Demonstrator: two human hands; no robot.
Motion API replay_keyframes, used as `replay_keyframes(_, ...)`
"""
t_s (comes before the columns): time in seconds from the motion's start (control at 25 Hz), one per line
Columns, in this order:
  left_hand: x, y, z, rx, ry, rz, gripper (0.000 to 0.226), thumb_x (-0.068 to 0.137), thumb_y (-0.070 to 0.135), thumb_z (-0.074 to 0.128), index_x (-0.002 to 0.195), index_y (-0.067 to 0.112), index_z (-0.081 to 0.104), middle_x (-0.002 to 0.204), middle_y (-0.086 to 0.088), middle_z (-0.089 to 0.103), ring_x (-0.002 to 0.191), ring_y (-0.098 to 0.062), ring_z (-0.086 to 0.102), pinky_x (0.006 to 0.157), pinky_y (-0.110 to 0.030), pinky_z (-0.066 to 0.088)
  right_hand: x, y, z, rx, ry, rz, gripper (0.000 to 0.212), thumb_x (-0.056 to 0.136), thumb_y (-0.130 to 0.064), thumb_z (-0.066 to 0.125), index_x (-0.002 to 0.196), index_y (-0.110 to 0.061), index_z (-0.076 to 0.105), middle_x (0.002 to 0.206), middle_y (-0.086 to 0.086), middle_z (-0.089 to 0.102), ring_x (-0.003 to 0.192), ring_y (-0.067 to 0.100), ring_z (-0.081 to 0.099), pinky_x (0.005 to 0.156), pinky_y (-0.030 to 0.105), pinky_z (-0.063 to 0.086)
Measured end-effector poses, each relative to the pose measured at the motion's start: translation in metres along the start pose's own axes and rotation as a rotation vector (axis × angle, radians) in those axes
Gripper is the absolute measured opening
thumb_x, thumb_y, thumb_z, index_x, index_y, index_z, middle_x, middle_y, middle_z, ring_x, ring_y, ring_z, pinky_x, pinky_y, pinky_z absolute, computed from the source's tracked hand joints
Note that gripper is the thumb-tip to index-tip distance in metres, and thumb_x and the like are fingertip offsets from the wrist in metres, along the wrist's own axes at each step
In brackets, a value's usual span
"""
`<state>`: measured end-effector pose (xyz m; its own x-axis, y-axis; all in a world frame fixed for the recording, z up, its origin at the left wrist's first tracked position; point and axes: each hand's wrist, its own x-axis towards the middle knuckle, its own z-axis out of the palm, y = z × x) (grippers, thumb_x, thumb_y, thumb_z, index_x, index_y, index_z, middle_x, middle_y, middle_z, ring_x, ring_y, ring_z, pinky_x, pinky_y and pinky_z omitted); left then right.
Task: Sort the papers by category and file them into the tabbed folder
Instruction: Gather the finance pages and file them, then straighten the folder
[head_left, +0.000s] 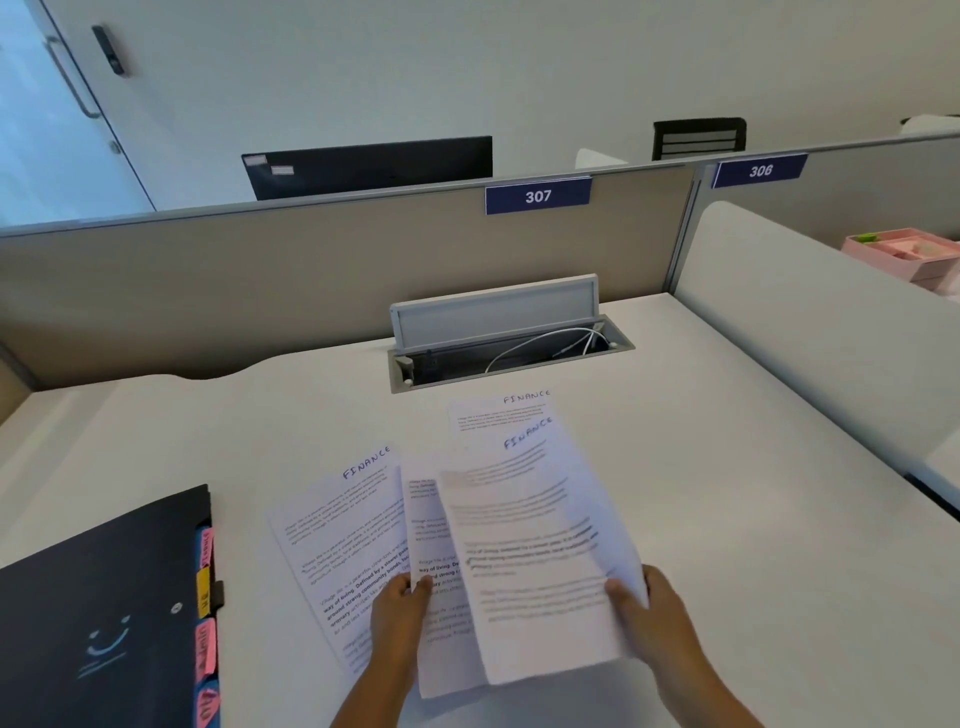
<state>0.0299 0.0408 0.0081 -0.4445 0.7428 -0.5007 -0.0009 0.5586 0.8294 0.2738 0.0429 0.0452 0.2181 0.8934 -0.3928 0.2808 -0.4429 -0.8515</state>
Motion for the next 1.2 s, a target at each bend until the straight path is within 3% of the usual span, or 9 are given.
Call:
replay_keyframes(0.16,-0.001,-0.002,0.000,-0.001,0.040,0.027,0.044,0.095,0.037,0.041,0.072,0.003,0.056,0.070,-0.017,0.064,0.060,-0.024,0.059,0.056,-0.027,0.043,-0.006,0.017,0.021,-0.090,-0.111,0.042,0.026,0.088,-0.026,0.058,0.104,-0.018,0.040,0.100,0.005,0.051,0.085,0.018,0.052,0.062,0.026,0.039)
replay_keyframes(0.24,-0.004,-0.001,-0.001,0.011,0.039,0.041,0.037,0.094,0.036,0.043,0.073,0.008,0.056,0.070,-0.010,0.065,0.062,-0.025,0.062,0.056,-0.028,0.047,-0.010,0.023,0.026,-0.129,-0.120,0.041,0.034,0.086,-0.029,0.060,0.106,-0.021,0.034,0.105,0.004,0.049,0.090,0.021,0.052,0.073,0.029,0.041)
replay_keyframes(0.36,-0.009,0.007,-0.003,-0.022,0.005,0.052,0.007,0.092,0.016,0.050,0.089,0.017,0.057,0.084,-0.005,0.066,0.074,-0.023,0.065,0.060,-0.030,0.051,-0.013,0.028,0.024,-0.263,-0.028,-0.030,0.039,0.084,-0.031,0.061,0.110,-0.024,0.033,0.108,0.005,0.047,0.092,0.020,0.051,0.078,0.030,0.043)
replay_keyframes(0.52,-0.012,0.014,-0.009,-0.089,-0.025,0.102,0.015,0.092,0.010,0.046,0.098,0.020,0.056,0.089,-0.007,0.069,0.078,-0.028,0.067,0.062,-0.033,0.054,-0.006,0.024,0.012,-0.466,0.032,-0.129,0.050,0.083,-0.031,0.061,0.127,-0.024,0.038,0.121,0.002,0.046,0.108,0.021,0.052,0.092,0.035,0.042)
replay_keyframes(0.72,-0.024,0.035,-0.020,-0.117,-0.089,0.242,0.012,0.093,0.014,0.046,0.099,0.022,0.053,0.089,-0.004,0.071,0.076,-0.021,0.070,0.063,-0.033,0.057,0.007,-0.010,0.004,-0.302,-0.205,-0.167,0.019,0.094,-0.015,0.043,0.105,-0.030,0.048,0.110,0.000,0.063,0.094,0.013,0.060,0.084,0.029,0.047)
replay_keyframes(0.84,-0.033,0.051,-0.023,-0.142,-0.102,0.358,0.008,0.093,0.017,0.047,0.094,0.023,0.052,0.091,-0.006,0.071,0.079,-0.023,0.070,0.065,-0.033,0.057,0.007,-0.033,0.003,-0.288,-0.189,-0.277,0.023,0.094,-0.012,0.037,0.095,-0.028,0.054,0.094,-0.003,0.064,0.086,0.012,0.061,0.073,0.028,0.048)
replay_keyframes(0.96,-0.044,0.065,-0.027,-0.227,-0.112,0.483,0.001,0.089,0.022,0.053,0.090,0.022,0.054,0.093,-0.006,0.067,0.088,-0.028,0.065,0.074,-0.043,0.057,-0.003,-0.054,0.004,-0.170,-0.095,-0.408,0.022,0.096,-0.010,0.035,0.096,-0.020,0.054,0.088,-0.003,0.063,0.079,0.010,0.060,0.060,0.021,0.043)
replay_keyframes(1.12,-0.061,0.083,-0.024,-0.276,-0.110,0.623,0.020,0.096,0.007,0.037,0.094,0.023,0.048,0.093,0.003,0.059,0.083,-0.008,0.060,0.063,-0.020,0.056,-0.019,-0.066,0.012,0.044,0.010,-0.526,0.021,0.097,-0.005,0.028,0.105,-0.018,0.043,0.094,-0.009,0.058,0.082,0.009,0.058,0.060,0.023,0.045)
replay_keyframes(1.2,-0.067,0.089,-0.023,-0.289,-0.085,0.650,0.023,0.096,0.007,0.034,0.098,0.026,0.046,0.095,0.004,0.056,0.082,-0.002,0.059,0.062,-0.017,0.054,-0.021,-0.066,0.016,0.096,0.034,-0.565,0.024,0.097,-0.003,0.028,0.106,-0.021,0.041,0.096,-0.012,0.057,0.083,0.003,0.057,0.062,0.024,0.045)
